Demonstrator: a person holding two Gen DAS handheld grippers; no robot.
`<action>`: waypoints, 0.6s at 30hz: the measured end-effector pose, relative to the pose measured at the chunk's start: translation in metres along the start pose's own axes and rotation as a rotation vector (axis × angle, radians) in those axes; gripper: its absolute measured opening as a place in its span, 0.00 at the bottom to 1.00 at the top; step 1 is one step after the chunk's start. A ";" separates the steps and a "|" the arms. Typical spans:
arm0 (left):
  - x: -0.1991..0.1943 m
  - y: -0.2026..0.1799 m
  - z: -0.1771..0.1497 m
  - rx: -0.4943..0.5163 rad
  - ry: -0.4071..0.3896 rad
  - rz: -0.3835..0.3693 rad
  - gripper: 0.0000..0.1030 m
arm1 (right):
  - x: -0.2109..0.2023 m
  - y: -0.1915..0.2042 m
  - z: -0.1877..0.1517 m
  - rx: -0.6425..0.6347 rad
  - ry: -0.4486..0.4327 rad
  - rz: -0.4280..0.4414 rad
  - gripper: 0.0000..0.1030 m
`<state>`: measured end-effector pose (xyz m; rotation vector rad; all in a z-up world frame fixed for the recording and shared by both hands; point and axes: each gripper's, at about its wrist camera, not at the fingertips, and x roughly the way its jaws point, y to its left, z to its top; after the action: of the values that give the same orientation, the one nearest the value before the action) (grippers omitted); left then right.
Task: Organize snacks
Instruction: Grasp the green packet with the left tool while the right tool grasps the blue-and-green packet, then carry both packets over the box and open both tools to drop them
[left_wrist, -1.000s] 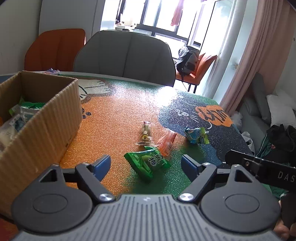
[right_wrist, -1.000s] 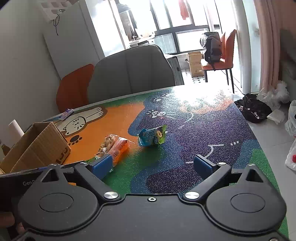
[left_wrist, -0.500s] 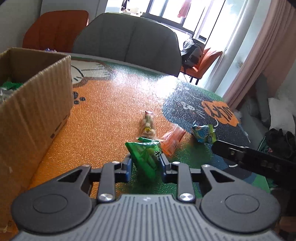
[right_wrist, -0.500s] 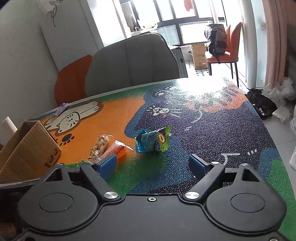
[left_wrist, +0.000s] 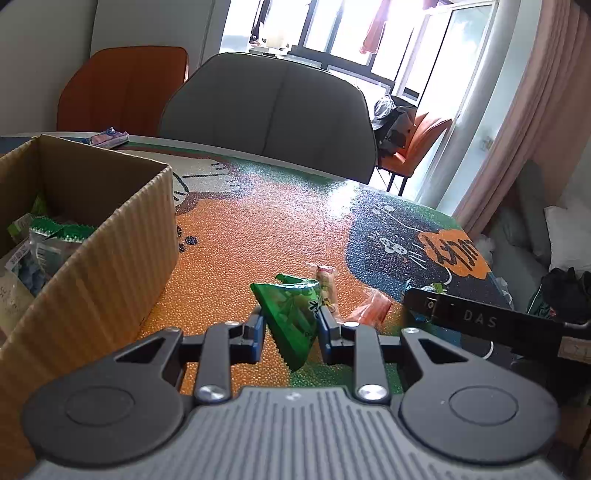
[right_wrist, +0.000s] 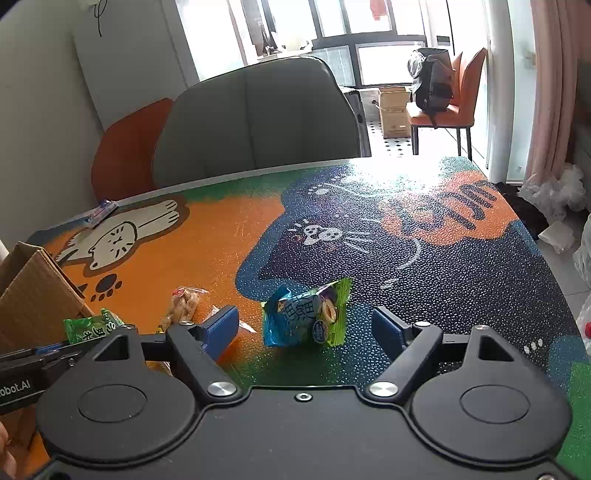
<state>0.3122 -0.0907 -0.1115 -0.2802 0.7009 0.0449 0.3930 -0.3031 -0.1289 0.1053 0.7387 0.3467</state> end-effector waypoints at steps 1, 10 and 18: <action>0.002 0.001 0.001 -0.002 0.001 0.004 0.27 | 0.003 0.001 0.001 -0.006 0.002 -0.007 0.74; 0.007 0.004 0.001 -0.015 0.011 0.004 0.27 | 0.005 0.007 0.000 -0.035 0.026 -0.021 0.36; -0.021 0.001 0.002 -0.002 -0.027 -0.031 0.27 | -0.033 0.015 -0.004 -0.015 -0.027 0.007 0.31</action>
<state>0.2975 -0.0884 -0.0963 -0.2919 0.6695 0.0202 0.3633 -0.3003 -0.1070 0.0984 0.7087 0.3567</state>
